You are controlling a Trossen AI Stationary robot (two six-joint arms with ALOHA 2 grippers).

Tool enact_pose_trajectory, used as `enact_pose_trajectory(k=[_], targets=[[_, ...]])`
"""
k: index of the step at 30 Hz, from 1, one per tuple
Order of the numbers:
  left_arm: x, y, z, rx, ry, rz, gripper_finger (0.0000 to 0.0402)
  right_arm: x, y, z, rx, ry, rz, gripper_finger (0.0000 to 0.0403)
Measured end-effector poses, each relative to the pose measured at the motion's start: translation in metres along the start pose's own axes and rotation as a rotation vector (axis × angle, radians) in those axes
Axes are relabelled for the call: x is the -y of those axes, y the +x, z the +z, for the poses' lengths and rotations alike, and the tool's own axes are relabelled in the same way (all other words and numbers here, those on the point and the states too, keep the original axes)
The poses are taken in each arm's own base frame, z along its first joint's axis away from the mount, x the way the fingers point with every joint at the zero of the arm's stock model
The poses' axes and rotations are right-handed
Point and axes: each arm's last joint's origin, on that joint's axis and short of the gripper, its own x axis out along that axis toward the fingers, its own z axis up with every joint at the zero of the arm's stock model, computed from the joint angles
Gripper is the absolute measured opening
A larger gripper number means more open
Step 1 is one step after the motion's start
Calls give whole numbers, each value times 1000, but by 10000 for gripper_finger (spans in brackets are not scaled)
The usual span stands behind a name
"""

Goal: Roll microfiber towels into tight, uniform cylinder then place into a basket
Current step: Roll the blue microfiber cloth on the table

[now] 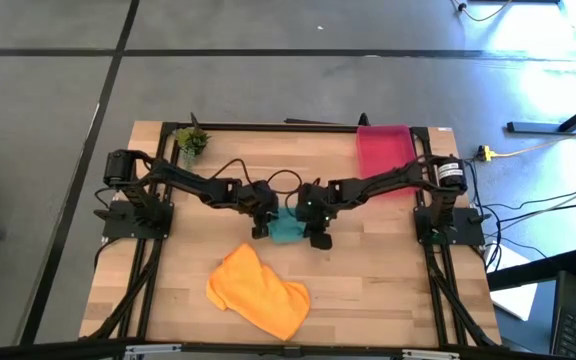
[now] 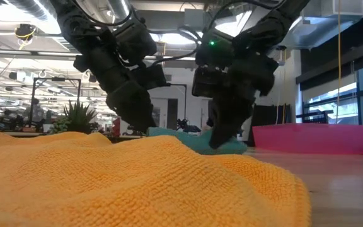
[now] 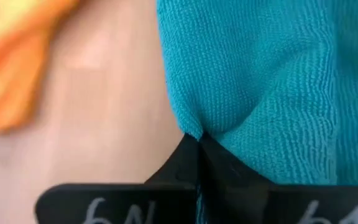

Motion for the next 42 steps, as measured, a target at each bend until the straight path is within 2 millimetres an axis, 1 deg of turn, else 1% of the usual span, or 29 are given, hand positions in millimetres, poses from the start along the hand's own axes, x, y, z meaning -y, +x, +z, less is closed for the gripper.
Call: enact_pose_trajectory(k=[7,10,15,18,22,27,32,35,39,42], targets=[[7,1,-2,-16,48,-14,82,14,-8,2,18,131,104,1],[8,1,-2,-15,67,-13,82,20,-13,3,24,198,190,1],[6,1,-2,-15,73,36,82,33,-22,3,29,316,297,1],[5,1,-2,-21,90,66,82,41,-27,2,34,356,328,1],[4,-5,-2,-39,118,97,82,51,-33,2,45,409,362,2],[4,-21,2,-41,121,134,82,63,-40,0,55,488,365,2],[4,-38,10,9,130,143,82,72,-45,-1,68,529,362,3],[6,-45,14,38,154,141,82,75,-47,-2,66,542,380,2],[12,-47,16,57,212,128,82,79,-50,-5,58,565,383,2],[15,-42,15,54,220,119,82,81,-52,-6,60,573,400,2]])
